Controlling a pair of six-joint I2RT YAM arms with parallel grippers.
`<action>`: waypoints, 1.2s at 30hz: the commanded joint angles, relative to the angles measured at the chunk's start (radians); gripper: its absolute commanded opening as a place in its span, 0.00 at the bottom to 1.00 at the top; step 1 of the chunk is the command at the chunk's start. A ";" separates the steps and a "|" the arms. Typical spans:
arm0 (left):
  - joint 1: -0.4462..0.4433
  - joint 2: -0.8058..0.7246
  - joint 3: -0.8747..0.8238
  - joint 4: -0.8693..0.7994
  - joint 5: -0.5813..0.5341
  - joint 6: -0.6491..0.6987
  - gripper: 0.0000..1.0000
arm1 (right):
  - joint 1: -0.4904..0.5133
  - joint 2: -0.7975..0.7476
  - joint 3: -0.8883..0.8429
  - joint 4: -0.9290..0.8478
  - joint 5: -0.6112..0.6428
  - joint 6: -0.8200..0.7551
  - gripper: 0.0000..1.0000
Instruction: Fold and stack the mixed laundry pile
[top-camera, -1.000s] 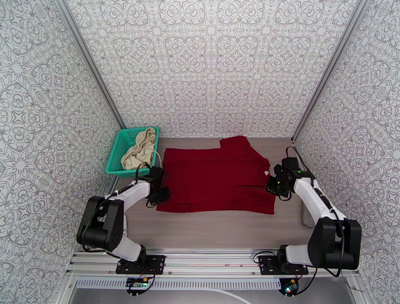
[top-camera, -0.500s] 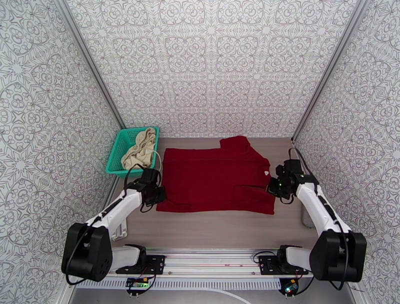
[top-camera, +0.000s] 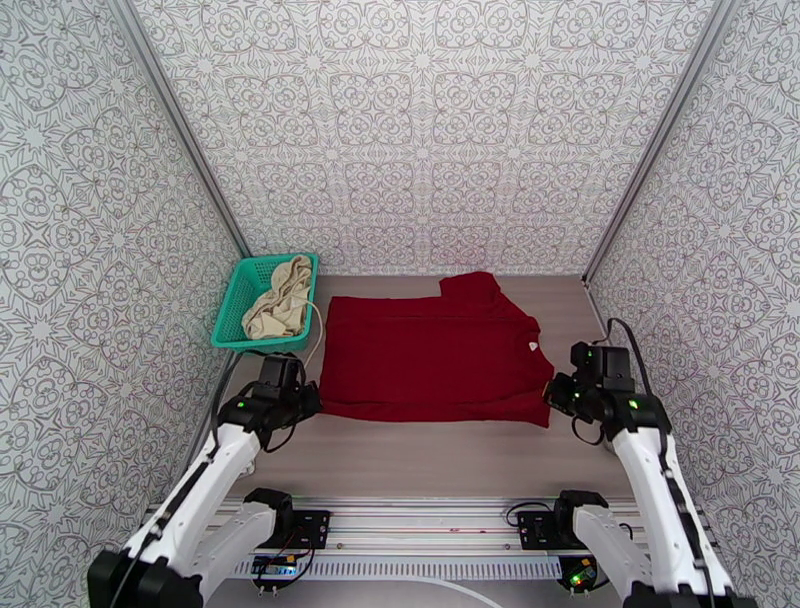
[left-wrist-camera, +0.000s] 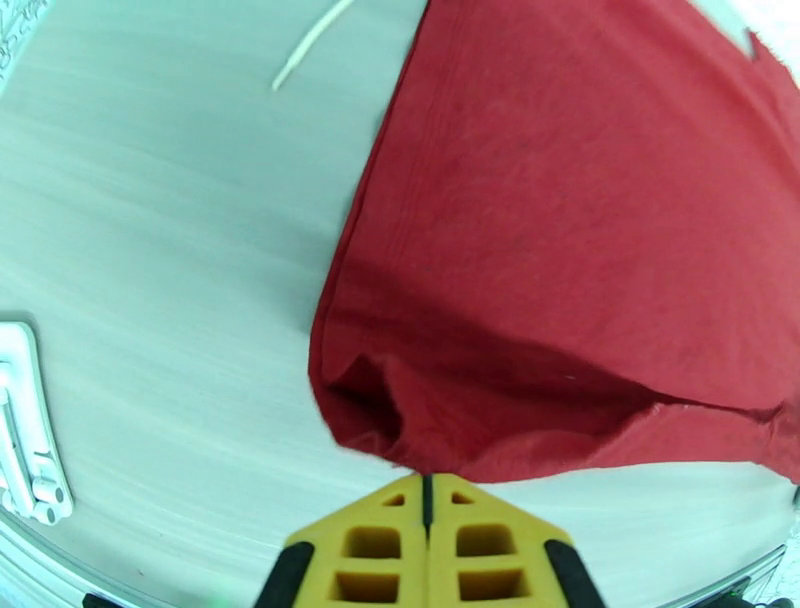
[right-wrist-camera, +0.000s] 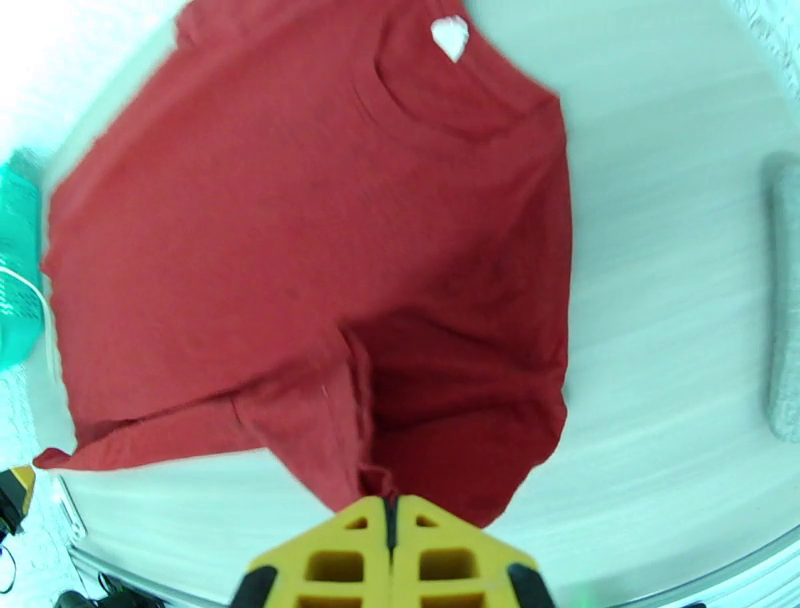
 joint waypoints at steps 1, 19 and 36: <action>0.009 0.013 0.035 -0.017 -0.008 -0.011 0.00 | 0.006 0.037 0.040 0.048 0.028 0.017 0.00; 0.165 0.284 0.231 0.092 0.117 0.086 0.00 | -0.009 0.276 0.271 0.199 0.038 -0.050 0.00; 0.183 0.413 0.231 0.234 0.142 0.086 0.00 | -0.009 0.357 0.265 0.262 0.009 -0.042 0.00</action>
